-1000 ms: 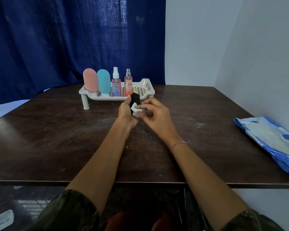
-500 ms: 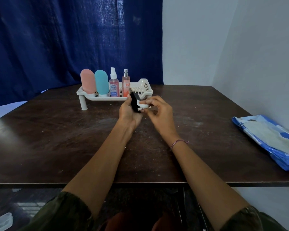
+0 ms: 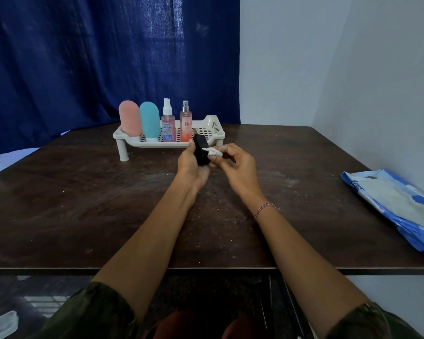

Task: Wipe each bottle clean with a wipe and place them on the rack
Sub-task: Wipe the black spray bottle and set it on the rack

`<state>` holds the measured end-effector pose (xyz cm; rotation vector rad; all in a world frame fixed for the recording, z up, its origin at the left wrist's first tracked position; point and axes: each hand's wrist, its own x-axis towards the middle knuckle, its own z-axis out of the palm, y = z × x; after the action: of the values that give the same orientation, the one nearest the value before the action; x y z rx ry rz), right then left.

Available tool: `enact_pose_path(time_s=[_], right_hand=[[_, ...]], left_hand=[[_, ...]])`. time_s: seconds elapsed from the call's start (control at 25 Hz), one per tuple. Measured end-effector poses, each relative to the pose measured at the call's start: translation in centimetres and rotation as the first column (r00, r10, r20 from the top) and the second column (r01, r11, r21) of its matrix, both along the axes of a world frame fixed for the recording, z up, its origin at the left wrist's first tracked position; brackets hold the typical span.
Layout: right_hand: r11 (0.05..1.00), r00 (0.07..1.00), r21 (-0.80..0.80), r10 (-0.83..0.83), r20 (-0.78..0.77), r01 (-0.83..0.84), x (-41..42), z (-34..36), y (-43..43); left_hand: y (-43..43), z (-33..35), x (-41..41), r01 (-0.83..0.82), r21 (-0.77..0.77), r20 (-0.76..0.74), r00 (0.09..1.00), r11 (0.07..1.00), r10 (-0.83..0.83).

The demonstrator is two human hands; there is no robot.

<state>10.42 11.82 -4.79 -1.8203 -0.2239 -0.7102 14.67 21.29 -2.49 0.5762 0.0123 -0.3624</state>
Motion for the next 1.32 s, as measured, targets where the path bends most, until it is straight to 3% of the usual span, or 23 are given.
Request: enact_pose_path(time_s=[0.16, 0.32, 0.48, 0.8, 0.96, 1.16, 1.32], right_hand=[[0.996, 0.992, -0.043, 0.072, -0.099, -0.077, -0.2, 0.0, 0.4], [0.994, 0.999, -0.1, 0.031, -0.043, -0.036, -0.4, 0.1, 0.5], [0.997, 0.998, -0.047, -0.069, -0.002, 0.069, -0.6, 0.3, 0.4], [0.933, 0.93, 0.096, -0.355, 0.092, 0.346, -0.5, 0.8, -0.8], [0.937, 0.945, 0.164, -0.322, 0.065, 0.308, -0.6, 0.9, -1.2], [0.99, 0.997, -0.124, -0.073, 0.015, 0.074, -0.8, 0.5, -0.3], [0.954, 1.0, -0.299, -0.007, 0.029, 0.015, -0.8, 0.3, -0.1]], left_hand=[[0.1, -0.5, 0.5, -0.088, 0.094, -0.041, 0.995, 0.992, 0.092], [0.1, -0.7, 0.9, -0.135, 0.272, 0.009, 0.99, 0.953, 0.138], [-0.1, -0.8, 0.6, -0.089, 0.347, 0.193, 0.981, 0.934, 0.022], [-0.8, -1.2, -0.1, 0.016, 0.585, 0.304, 0.923, 0.811, -0.237], [-1.1, -1.4, -0.1, 0.069, 0.538, 0.302, 0.915, 0.84, -0.269], [0.3, -0.9, 1.1, 0.064, 0.27, 0.176, 0.978, 0.961, -0.115], [1.1, -0.8, 1.4, 0.021, 0.303, 0.162, 0.984, 0.953, -0.073]])
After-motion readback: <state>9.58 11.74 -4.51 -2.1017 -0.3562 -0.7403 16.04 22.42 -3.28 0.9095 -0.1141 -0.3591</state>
